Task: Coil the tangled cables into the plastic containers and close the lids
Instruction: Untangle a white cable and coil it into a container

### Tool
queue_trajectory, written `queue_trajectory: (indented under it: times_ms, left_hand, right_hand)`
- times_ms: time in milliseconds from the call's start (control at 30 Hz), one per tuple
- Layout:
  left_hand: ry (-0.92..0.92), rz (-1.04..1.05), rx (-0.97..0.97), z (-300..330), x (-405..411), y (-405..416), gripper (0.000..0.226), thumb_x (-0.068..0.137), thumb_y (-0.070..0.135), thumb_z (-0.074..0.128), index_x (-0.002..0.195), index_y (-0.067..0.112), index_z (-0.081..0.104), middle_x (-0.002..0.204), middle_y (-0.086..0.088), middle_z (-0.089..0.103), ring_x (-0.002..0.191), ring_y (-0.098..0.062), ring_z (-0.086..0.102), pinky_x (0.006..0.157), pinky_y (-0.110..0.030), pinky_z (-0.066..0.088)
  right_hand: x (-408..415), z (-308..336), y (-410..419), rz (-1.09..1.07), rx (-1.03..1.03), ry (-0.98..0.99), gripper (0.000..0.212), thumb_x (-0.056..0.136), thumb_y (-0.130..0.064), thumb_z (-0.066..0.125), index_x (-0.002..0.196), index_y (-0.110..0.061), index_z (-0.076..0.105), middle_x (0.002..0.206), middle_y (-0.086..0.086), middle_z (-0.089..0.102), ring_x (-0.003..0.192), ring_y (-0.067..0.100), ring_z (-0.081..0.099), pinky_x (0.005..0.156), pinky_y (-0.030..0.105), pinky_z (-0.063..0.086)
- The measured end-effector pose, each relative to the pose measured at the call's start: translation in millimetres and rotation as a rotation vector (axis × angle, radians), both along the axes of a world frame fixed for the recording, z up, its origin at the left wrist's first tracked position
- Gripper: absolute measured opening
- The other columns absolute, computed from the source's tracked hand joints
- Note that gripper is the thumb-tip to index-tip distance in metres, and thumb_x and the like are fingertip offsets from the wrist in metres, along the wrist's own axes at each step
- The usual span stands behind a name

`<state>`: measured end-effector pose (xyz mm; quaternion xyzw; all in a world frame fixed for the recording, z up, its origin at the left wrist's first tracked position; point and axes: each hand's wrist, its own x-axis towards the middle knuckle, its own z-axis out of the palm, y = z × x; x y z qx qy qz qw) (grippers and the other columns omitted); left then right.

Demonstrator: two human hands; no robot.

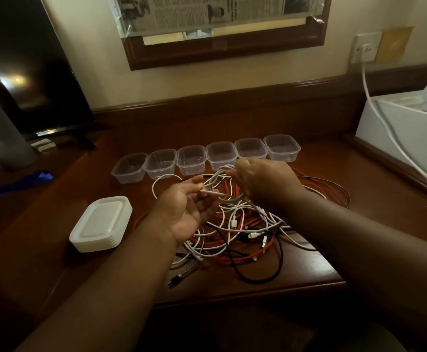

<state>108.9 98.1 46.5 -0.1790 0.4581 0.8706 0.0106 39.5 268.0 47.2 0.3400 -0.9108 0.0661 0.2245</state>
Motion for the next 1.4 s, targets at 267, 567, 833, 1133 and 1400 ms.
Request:
queue_trajectory:
  times_ms: [267,567,833,1133,1400]
  left_hand:
    - [0.073,-0.239,-0.207,-2.0,2.0,-4.9,0.022,0.102,0.009,0.040,0.116,0.008,0.057,0.064,0.000,0.045,0.040,-0.002,0.028,0.038,-0.014,0.020]
    - [0.200,0.129,-0.582,-9.8,0.2,9.7,0.010,0.087,0.020,0.070,0.093,0.016,0.076,0.084,-0.002,0.074,0.083,-0.019,0.068,0.076,-0.035,0.053]
    - [0.192,0.179,-0.012,3.8,1.6,30.0,0.020,0.096,0.021,0.060,0.098,0.004,0.070,0.085,-0.009,0.074,0.079,-0.017,0.071,0.073,-0.028,0.058]
    - [0.278,0.088,-0.083,-0.4,7.1,24.0,0.014,0.098,0.012,0.053,0.101,0.009,0.066,0.080,-0.005,0.070,0.073,-0.014,0.070,0.068,-0.031,0.054]
    - [0.296,-0.006,0.126,-7.5,5.9,23.6,0.018,0.093,0.009,0.049,0.107,0.007,0.059,0.073,-0.004,0.058,0.069,-0.015,0.057,0.077,-0.038,0.052]
  right_hand:
    - [-7.6,4.9,6.0,-0.085,-0.147,-0.223,0.022,0.105,-0.039,0.038,0.097,-0.022,0.047,0.073,-0.007,0.048,0.063,0.012,0.052,0.055,0.027,0.040]
    - [20.0,20.3,-7.4,0.175,-1.284,-0.969,0.032,0.105,-0.040,0.034,0.088,-0.019,0.052,0.068,-0.001,0.048,0.049,0.007,0.047,0.047,0.025,0.041]
    - [43.4,-5.4,-31.0,0.158,-1.419,-0.763,0.034,0.105,-0.041,0.033,0.086,-0.020,0.053,0.060,-0.010,0.053,0.049,0.001,0.049,0.046,0.018,0.041]
    - [34.2,-10.0,-27.1,0.030,-1.037,-0.893,0.030,0.106,-0.033,0.035,0.098,-0.012,0.055,0.071,0.004,0.060,0.070,0.024,0.063,0.074,0.050,0.056]
    - [27.3,-2.8,-17.4,0.015,-0.962,-0.957,0.031,0.105,-0.029,0.042,0.090,-0.009,0.060,0.069,0.005,0.061,0.065,0.018,0.063,0.067,0.039,0.056]
